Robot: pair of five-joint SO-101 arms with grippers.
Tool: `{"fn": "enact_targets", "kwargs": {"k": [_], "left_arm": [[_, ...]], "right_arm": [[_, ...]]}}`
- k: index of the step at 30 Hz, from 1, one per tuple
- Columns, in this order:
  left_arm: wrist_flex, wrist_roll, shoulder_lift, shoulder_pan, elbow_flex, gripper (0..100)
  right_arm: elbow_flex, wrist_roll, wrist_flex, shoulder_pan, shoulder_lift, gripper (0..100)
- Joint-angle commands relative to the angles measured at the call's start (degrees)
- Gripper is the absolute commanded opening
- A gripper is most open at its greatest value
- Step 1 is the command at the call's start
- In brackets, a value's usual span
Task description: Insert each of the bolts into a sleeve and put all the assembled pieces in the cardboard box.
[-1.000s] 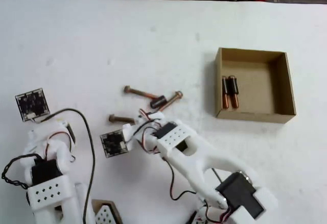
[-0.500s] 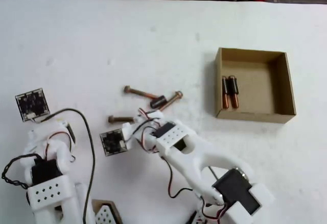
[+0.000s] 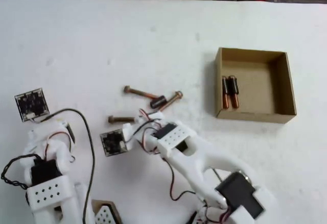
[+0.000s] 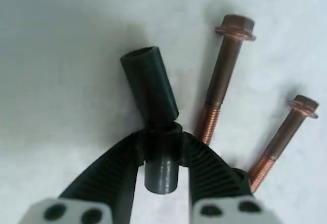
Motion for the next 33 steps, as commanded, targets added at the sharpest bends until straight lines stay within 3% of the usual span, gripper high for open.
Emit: {"fn": "enact_targets", "kwargs": {"k": [1, 6, 13, 18, 25, 33], "left_arm": [[0.2, -0.5, -0.7, -0.5, -3.0, 2], [0.2, -0.5, -0.7, -0.5, -3.0, 2], [0.2, -0.5, -0.7, -0.5, -3.0, 2], [0.2, -0.5, -0.7, -0.4, -3.0, 2], [-0.2, -0.5, -0.7, -0.1, -2.4, 3], [0.0, -0.4, -0.7, -0.1, -2.4, 3]], "right_arm": [[-1.6, -3.1, 5.4, 0.5, -6.5, 1.7], [-2.7, -7.3, 12.3, 2.8, -12.8, 1.7], [-2.6, -18.2, 12.9, 9.6, -15.9, 1.7], [-3.3, -30.9, 13.6, 13.9, -15.9, 1.7], [-11.7, -47.5, 25.0, 20.2, -15.3, 1.7], [-16.0, -48.8, 31.9, 22.0, -15.3, 1.7]]}}
